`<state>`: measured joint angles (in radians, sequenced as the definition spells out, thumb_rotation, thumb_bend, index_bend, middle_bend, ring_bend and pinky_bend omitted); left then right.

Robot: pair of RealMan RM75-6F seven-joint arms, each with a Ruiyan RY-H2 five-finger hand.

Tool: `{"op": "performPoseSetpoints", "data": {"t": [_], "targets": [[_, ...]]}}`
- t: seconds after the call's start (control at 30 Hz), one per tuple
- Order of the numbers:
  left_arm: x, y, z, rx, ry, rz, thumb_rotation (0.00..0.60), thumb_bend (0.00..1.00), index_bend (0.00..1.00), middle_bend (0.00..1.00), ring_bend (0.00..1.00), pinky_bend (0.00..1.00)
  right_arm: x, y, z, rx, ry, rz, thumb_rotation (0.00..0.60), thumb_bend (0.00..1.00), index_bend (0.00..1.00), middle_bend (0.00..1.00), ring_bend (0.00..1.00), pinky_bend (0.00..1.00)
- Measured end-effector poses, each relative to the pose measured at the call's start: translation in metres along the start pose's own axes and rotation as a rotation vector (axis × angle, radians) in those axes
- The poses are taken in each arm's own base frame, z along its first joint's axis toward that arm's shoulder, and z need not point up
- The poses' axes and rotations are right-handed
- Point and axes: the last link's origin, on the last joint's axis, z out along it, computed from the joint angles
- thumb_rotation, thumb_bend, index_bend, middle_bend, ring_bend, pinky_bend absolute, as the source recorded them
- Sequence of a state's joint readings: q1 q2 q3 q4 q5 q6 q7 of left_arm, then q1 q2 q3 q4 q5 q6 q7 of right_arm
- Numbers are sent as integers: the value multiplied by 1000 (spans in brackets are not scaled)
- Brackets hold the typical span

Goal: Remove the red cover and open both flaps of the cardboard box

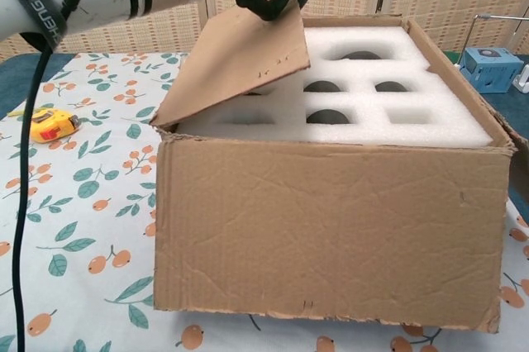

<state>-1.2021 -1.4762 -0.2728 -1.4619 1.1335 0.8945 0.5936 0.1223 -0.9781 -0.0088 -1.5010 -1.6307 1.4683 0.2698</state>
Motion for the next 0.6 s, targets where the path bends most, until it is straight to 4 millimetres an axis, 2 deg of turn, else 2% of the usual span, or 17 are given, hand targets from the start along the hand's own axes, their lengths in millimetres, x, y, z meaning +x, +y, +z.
{"op": "performPoseSetpoints", "data": {"t": [0.43,0.6], "targets": [[17,-22,-10,70,55,38,600,977,598,12,0,0,0,2,-3,-17,3,4,307,504,312,0,0,0],[23,-35,-14,113,61,47,600,978,531,12,0,0,0,3,-3,-34,4,2,309,504,295,0,0,0]]}}
